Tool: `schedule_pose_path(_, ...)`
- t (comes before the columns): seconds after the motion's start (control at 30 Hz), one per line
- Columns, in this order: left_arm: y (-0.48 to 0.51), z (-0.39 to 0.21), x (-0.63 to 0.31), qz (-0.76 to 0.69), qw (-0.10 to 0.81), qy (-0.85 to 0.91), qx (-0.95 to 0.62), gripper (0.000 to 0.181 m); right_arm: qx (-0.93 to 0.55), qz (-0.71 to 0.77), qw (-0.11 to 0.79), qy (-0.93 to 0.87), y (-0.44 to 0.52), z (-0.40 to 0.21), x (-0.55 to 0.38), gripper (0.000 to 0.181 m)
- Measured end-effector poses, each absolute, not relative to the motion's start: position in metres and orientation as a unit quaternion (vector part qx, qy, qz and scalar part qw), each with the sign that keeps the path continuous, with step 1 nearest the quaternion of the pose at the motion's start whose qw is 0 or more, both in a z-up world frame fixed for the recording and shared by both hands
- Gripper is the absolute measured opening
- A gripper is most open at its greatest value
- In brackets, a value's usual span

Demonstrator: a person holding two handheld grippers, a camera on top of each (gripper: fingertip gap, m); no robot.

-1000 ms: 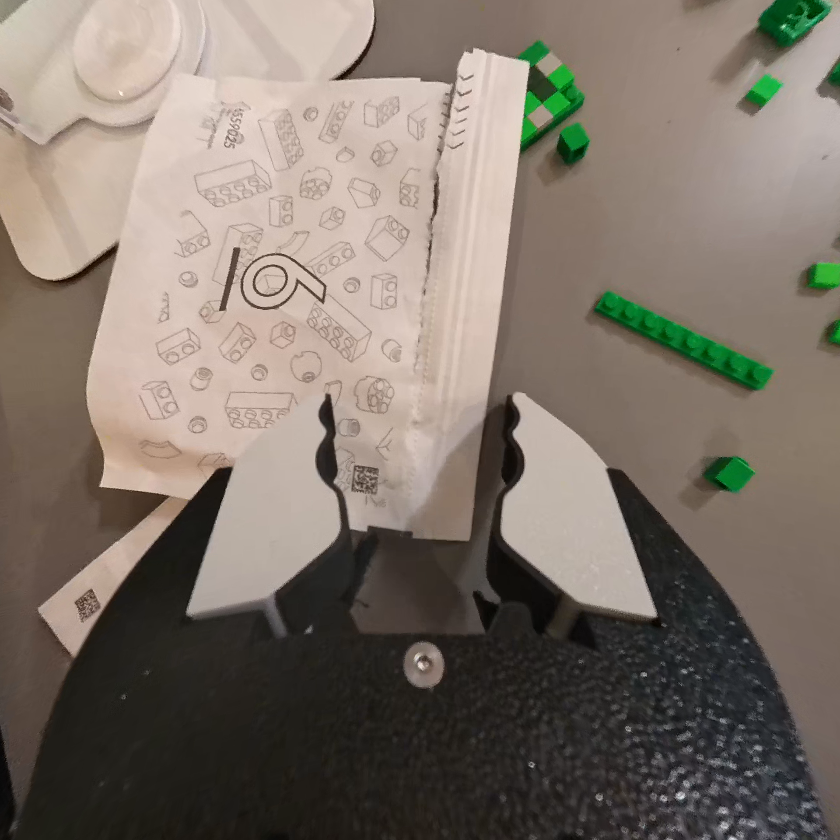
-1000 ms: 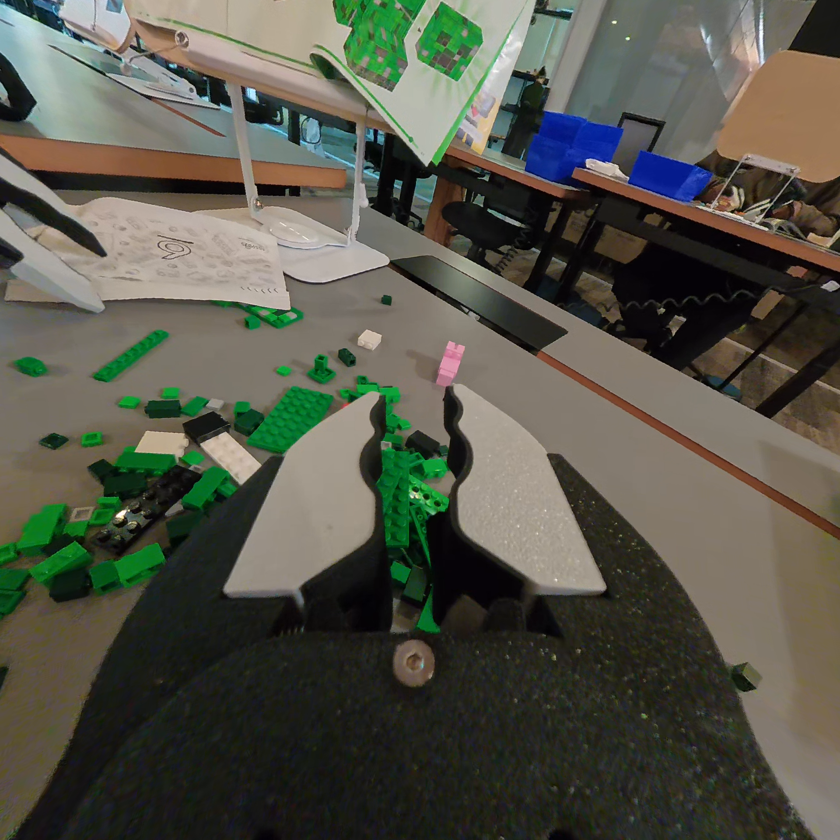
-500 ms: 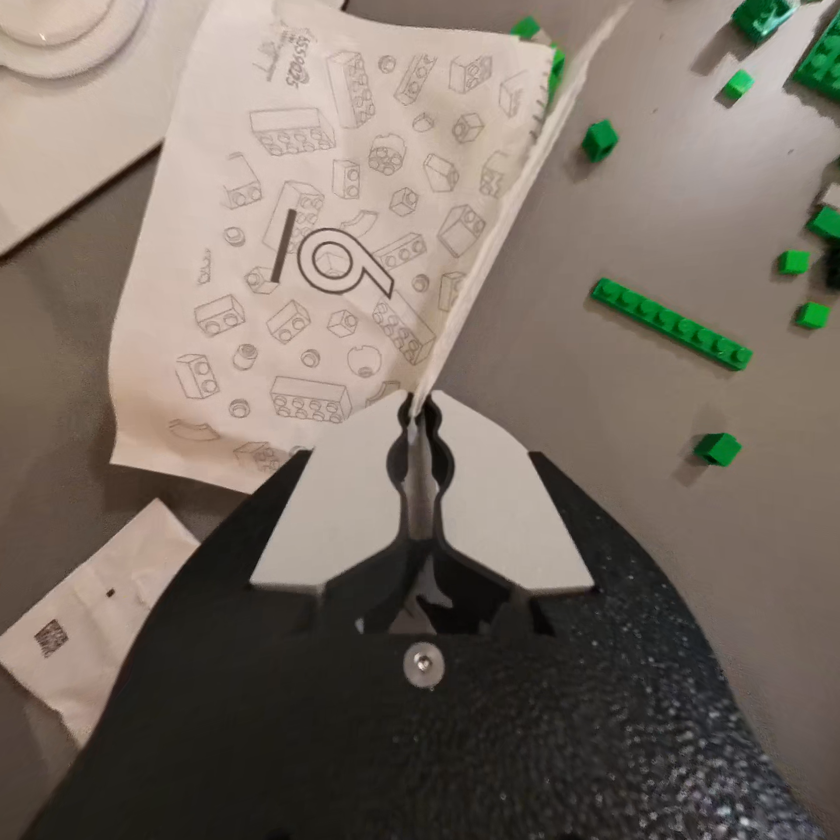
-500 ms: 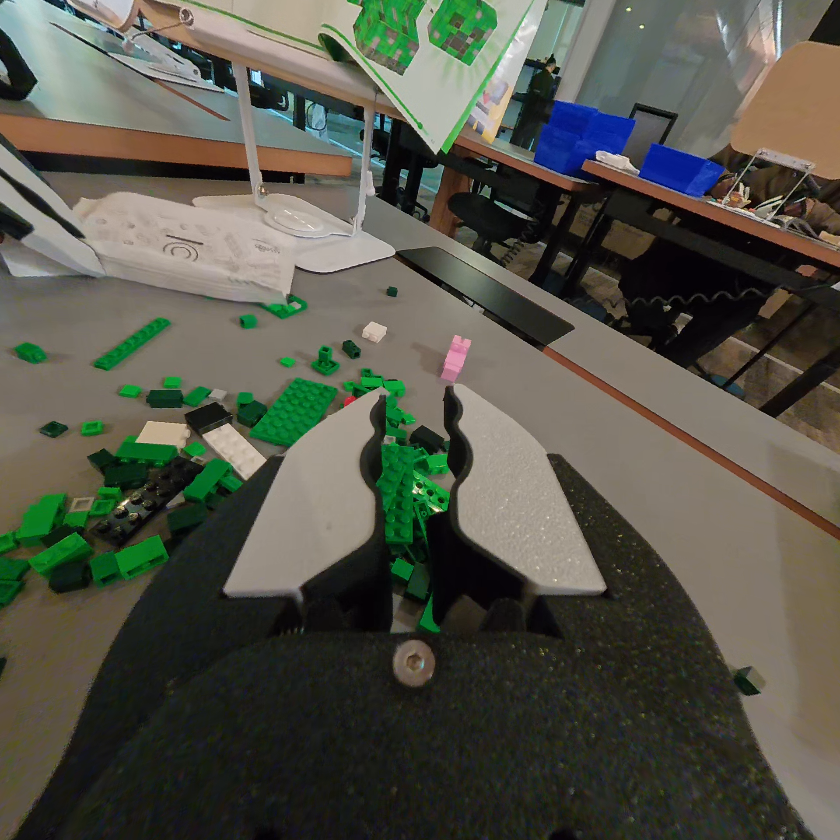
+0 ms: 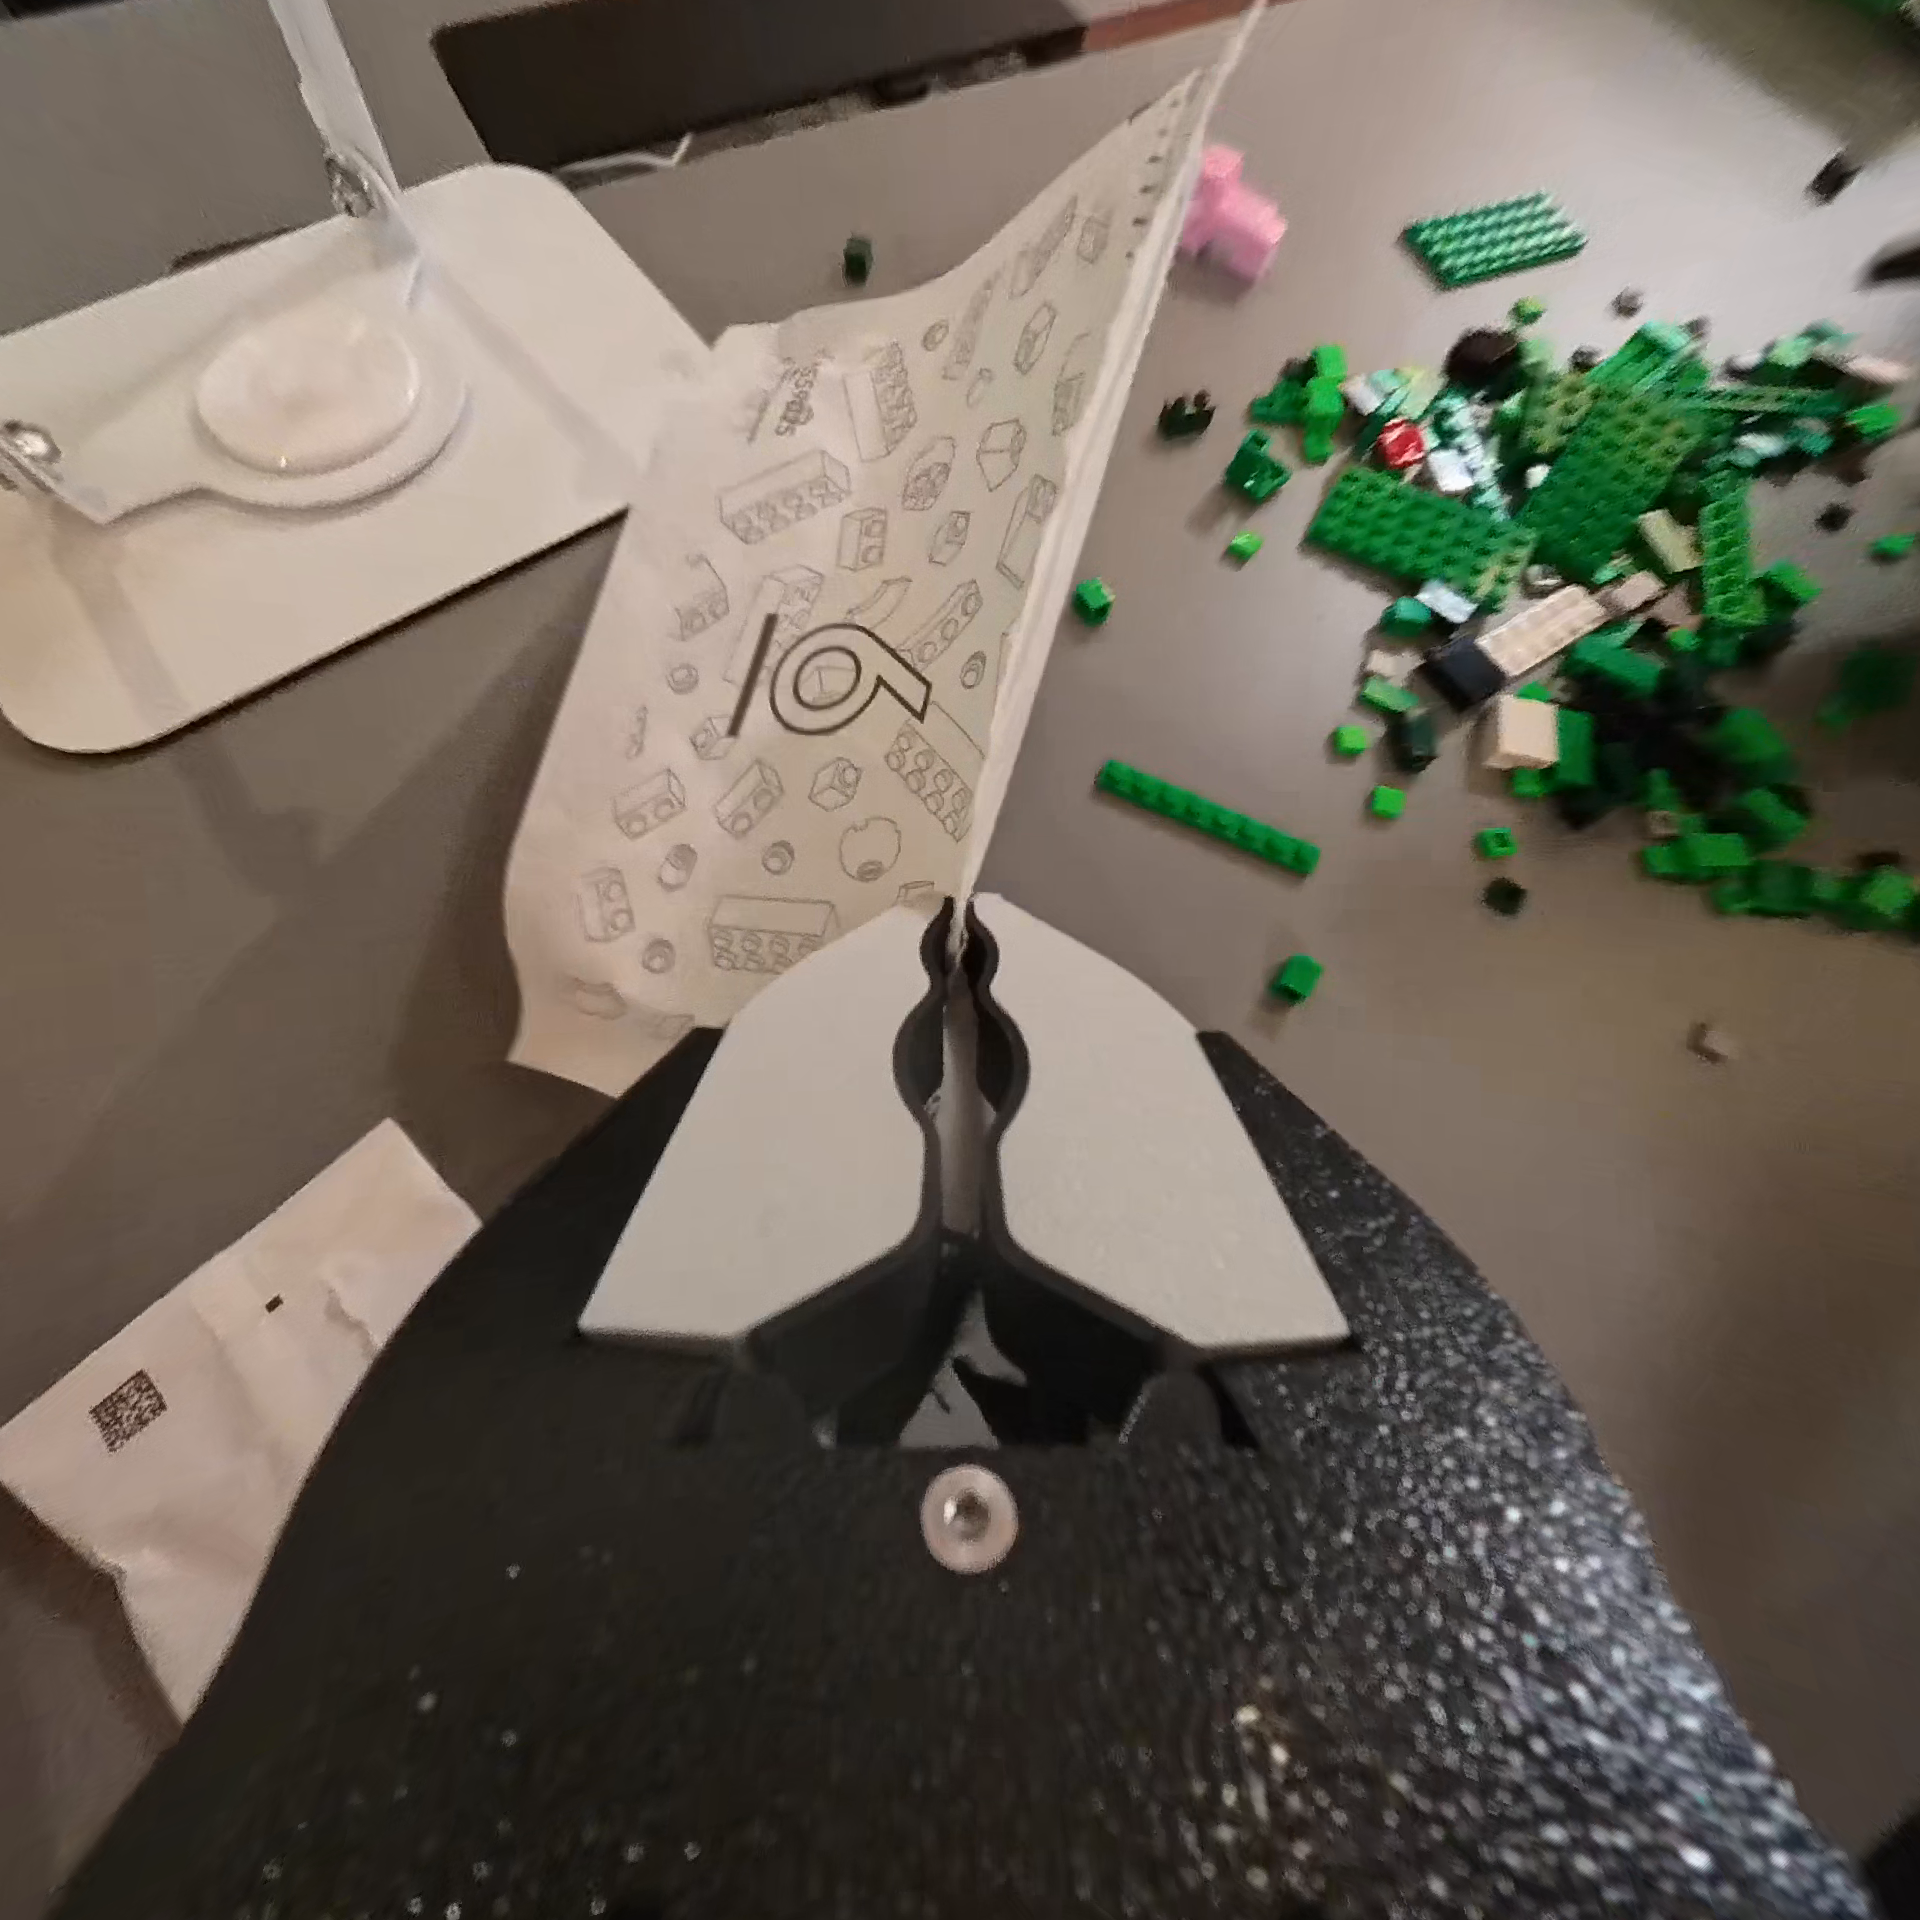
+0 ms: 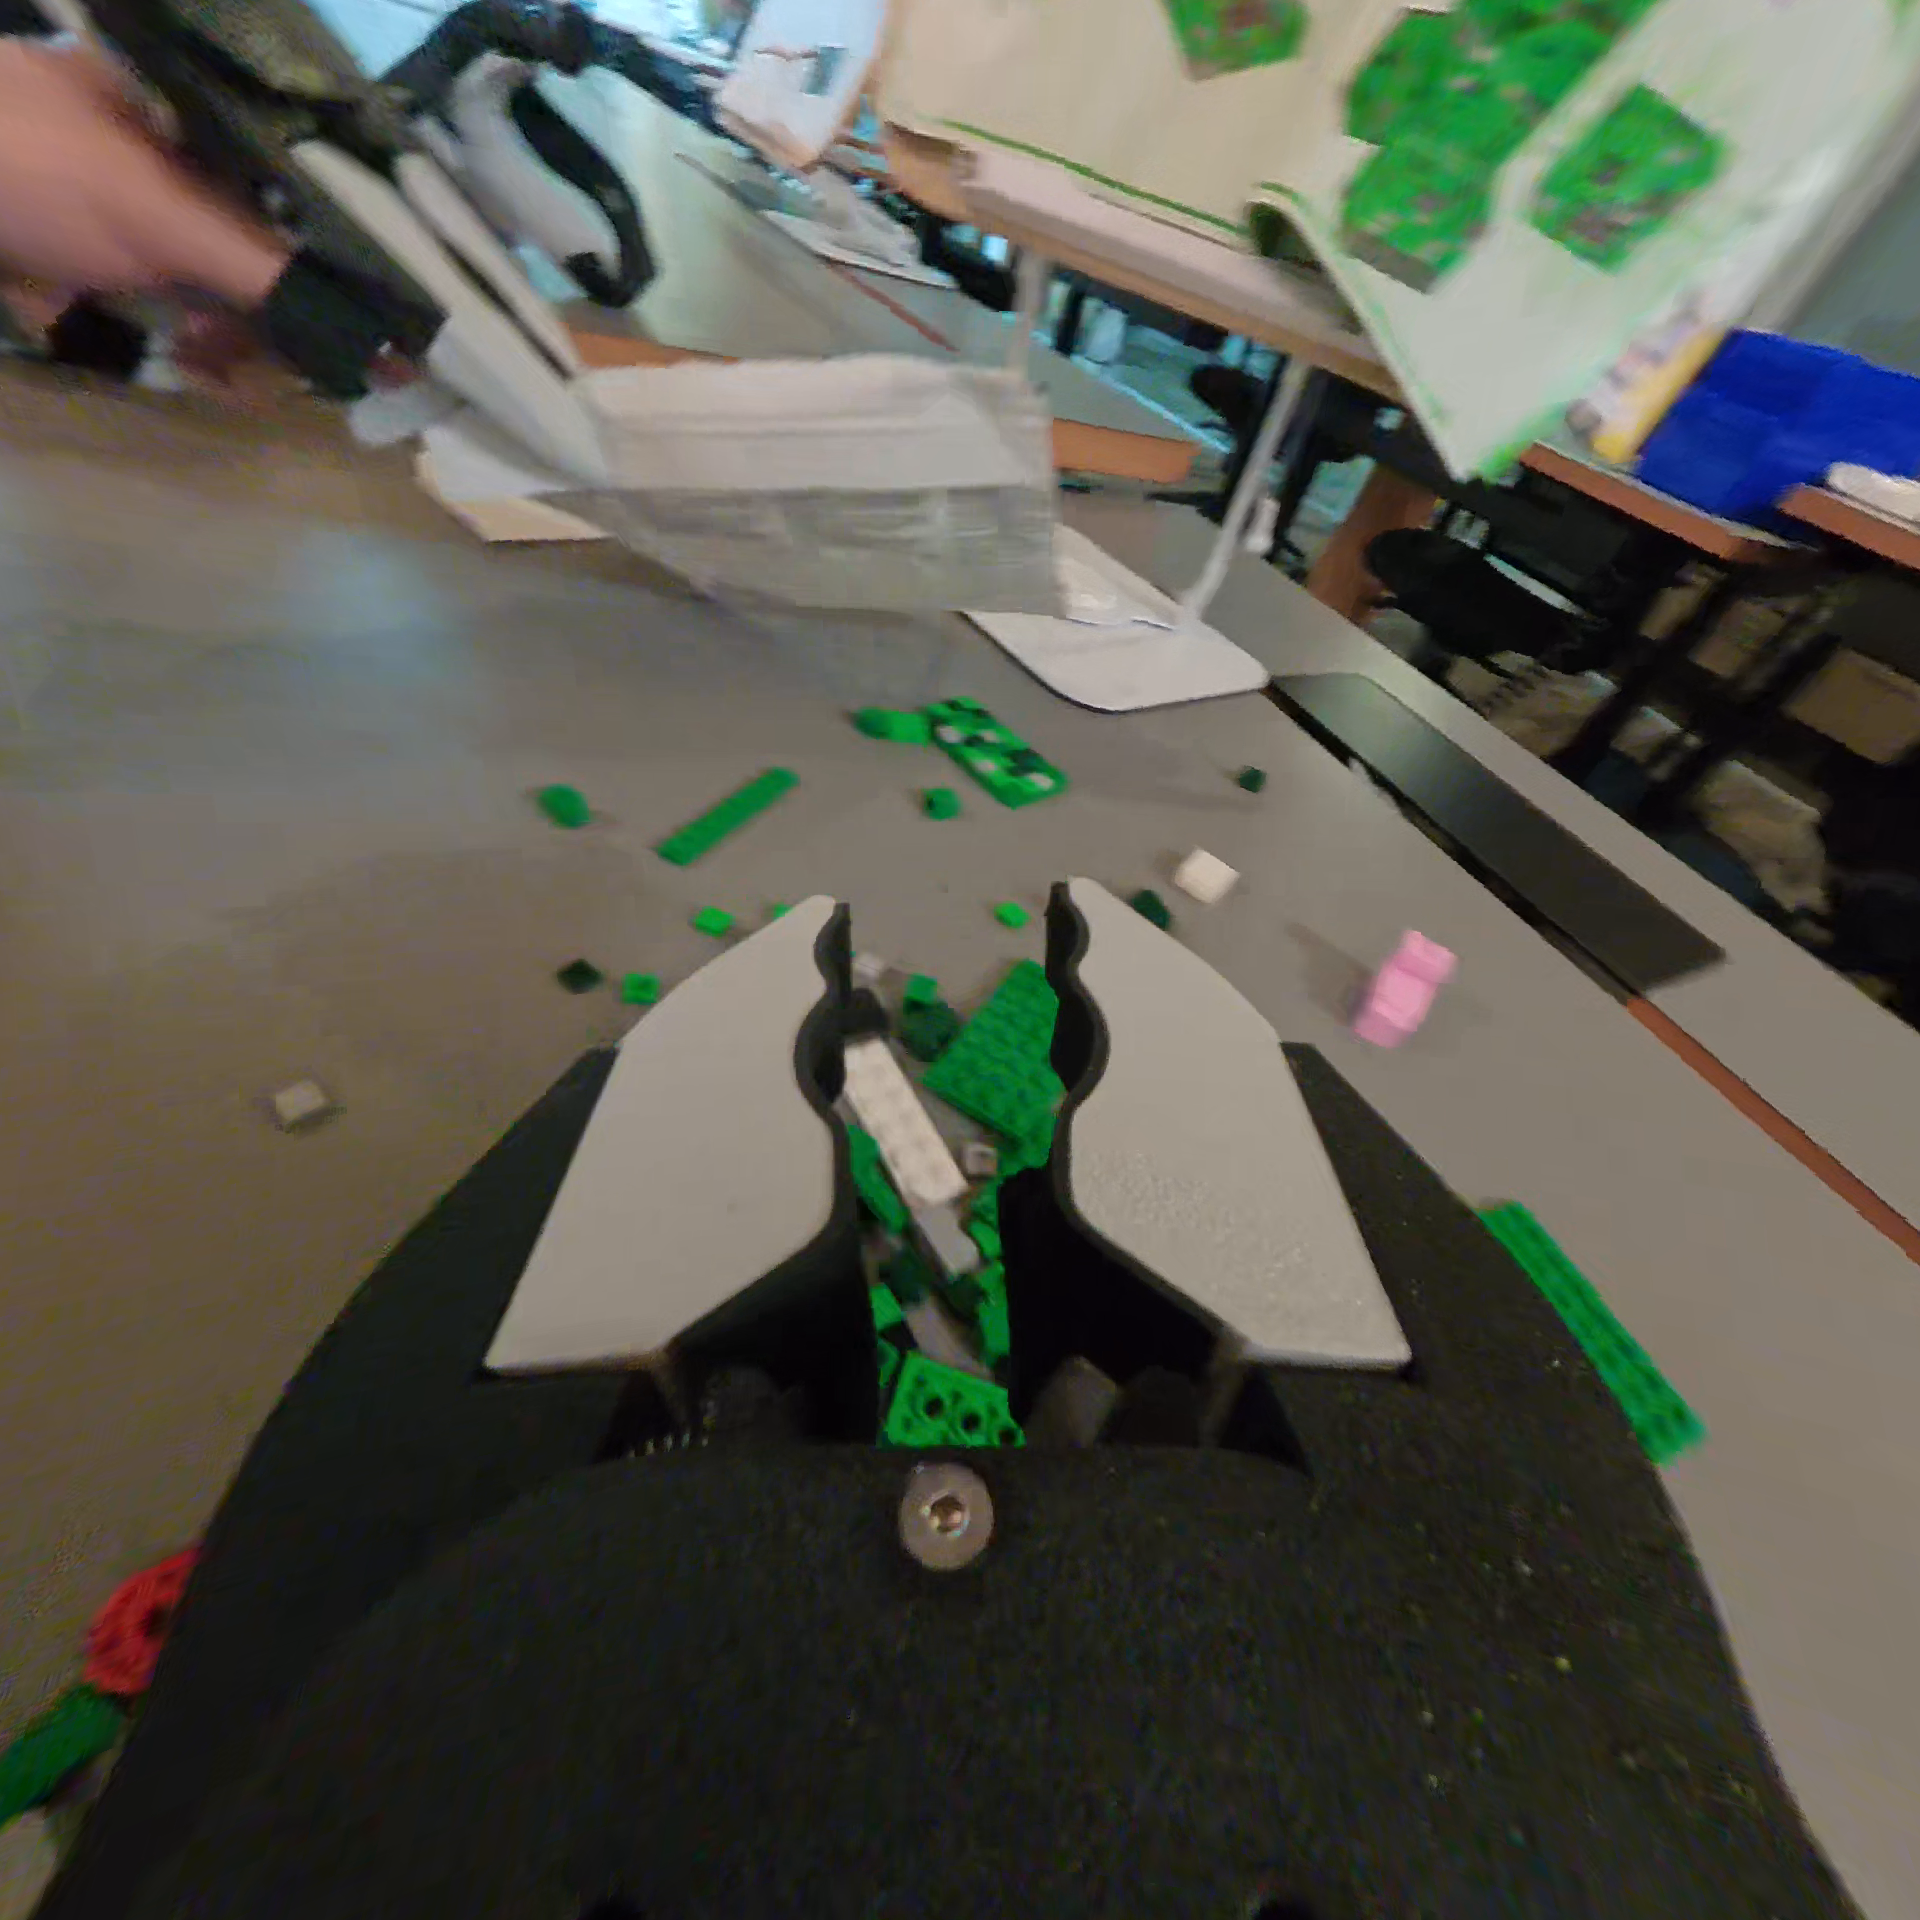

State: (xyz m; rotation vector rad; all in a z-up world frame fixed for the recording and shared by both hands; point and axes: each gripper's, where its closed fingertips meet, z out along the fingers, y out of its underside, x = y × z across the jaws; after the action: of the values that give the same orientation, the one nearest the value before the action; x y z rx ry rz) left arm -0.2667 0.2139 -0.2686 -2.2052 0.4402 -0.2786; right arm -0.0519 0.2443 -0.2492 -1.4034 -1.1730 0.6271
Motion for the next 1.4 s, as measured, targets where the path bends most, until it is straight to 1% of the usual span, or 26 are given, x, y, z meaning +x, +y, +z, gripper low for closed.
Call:
schedule_pose_path(0.1,0.203,-0.251,-0.260,-0.138,0.435,0.191,-0.869,0.000,-0.563,0.261,0.560,-0.548,0.232,-0.245,-0.081,0.043)
schedule_pose_path(0.17,0.194,-0.242,-0.251,-0.144,0.438,0.228,-0.858,0.000,-0.544,0.247,0.560,-0.574,0.233,-0.236,-0.099,0.057)
schedule_pose_path(0.23,0.184,-0.235,-0.241,-0.153,0.434,0.265,-0.847,0.000,-0.533,0.233,0.562,-0.588,0.242,-0.225,-0.114,0.075)
schedule_pose_path(0.27,0.178,-0.231,-0.235,-0.161,0.431,0.288,-0.840,0.000,-0.527,0.236,0.562,-0.592,0.246,-0.219,-0.122,0.077)
schedule_pose_path(0.4,0.163,-0.224,-0.225,-0.155,0.421,0.344,-0.825,0.000,-0.481,0.280,0.547,-0.625,0.244,-0.206,-0.146,0.070)
schedule_pose_path(0.43,0.160,-0.223,-0.225,-0.148,0.419,0.354,-0.823,0.000,-0.476,0.281,0.532,-0.641,0.243,-0.210,-0.150,0.064)
schedule_pose_path(0.47,0.158,-0.222,-0.224,-0.141,0.418,0.363,-0.820,0.000,-0.470,0.283,0.519,-0.655,0.241,-0.213,-0.152,0.049)
schedule_pose_path(0.5,0.157,-0.221,-0.223,-0.136,0.421,0.370,-0.817,0.000,-0.463,0.288,0.511,-0.665,0.238,-0.215,-0.153,0.028)
schedule_pose_path(0.53,0.156,-0.219,-0.224,-0.128,0.424,0.371,-0.816,0.000,-0.457,0.292,0.513,-0.666,0.237,-0.214,-0.154,0.014)
schedule_pose_path(0.57,0.158,-0.217,-0.227,-0.114,0.431,0.366,-0.817,0.000,-0.451,0.301,0.518,-0.662,0.235,-0.211,-0.154,0.004)
schedule_pose_path(0.6,0.161,-0.214,-0.230,-0.103,0.445,0.354,-0.816,0.002,-0.449,0.310,0.526,-0.653,0.234,-0.207,-0.154,0.000)
schedule_pose_path(0.73,0.169,-0.195,-0.230,-0.122,0.503,0.315,-0.796,0.029,-0.448,0.285,0.567,-0.630,0.242,-0.198,-0.151,0.000)
schedule_pose_path(0.77,0.170,-0.191,-0.228,-0.123,0.517,0.315,-0.786,0.032,-0.448,0.277,0.576,-0.625,0.244,-0.194,-0.150,0.000)
schedule_pose_path(0.83,0.176,-0.184,-0.227,-0.083,0.551,0.315,-0.768,0.038,-0.443,0.270,0.602,-0.607,0.247,-0.185,-0.147,0.000)
schedule_pose_path(0.93,0.185,-0.167,-0.230,0.006,0.603,0.304,-0.737,0.057,-0.436,0.236,0.642,-0.585,0.255,-0.178,-0.142,0.000)
schedule_pose_path(0.97,0.186,-0.162,-0.228,0.025,0.615,0.303,-0.728,0.060,-0.437,0.219,0.650,-0.581,0.258,-0.177,-0.141,0.000)
schedule_pose_path(1.03,0.187,-0.155,-0.223,0.046,0.625,0.305,-0.717,0.072,-0.438,0.190,0.663,-0.576,0.263,-0.176,-0.139,0.001)
schedule_pose_path(1.13,0.192,-0.161,-0.211,0.070,0.599,0.324,-0.728,0.088,-0.420,0.143,0.669,-0.596,0.260,-0.178,-0.140,0.000)
schedule_pose_path(1.2,0.197,-0.164,-0.204,0.118,0.588,0.353,-0.718,0.088,-0.402,0.110,0.667,-0.617,0.256,-0.181,-0.143,0.001)
schedule_pose_path(1.3,0.203,-0.170,-0.190,0.169,0.569,0.398,-0.700,0.080,-0.372,0.078,0.666,-0.642,0.246,-0.184,-0.149,0.001)
schedule_pose_path(1.33,0.204,-0.173,-0.183,0.170,0.563,0.410,-0.697,0.075,-0.364,0.069,0.667,-0.647,0.243,-0.184,-0.150,0.001)
schedule_pose_path(1.37,0.204,-0.175,-0.178,0.167,0.560,0.417,-0.696,0.064,-0.358,0.061,0.667,-0.651,0.241,-0.184,-0.151,0.001)
schedule_pose_path(1.4,0.204,-0.177,-0.174,0.163,0.557,0.422,-0.696,0.050,-0.355,0.054,0.667,-0.653,0.240,-0.184,-0.152,0.001)
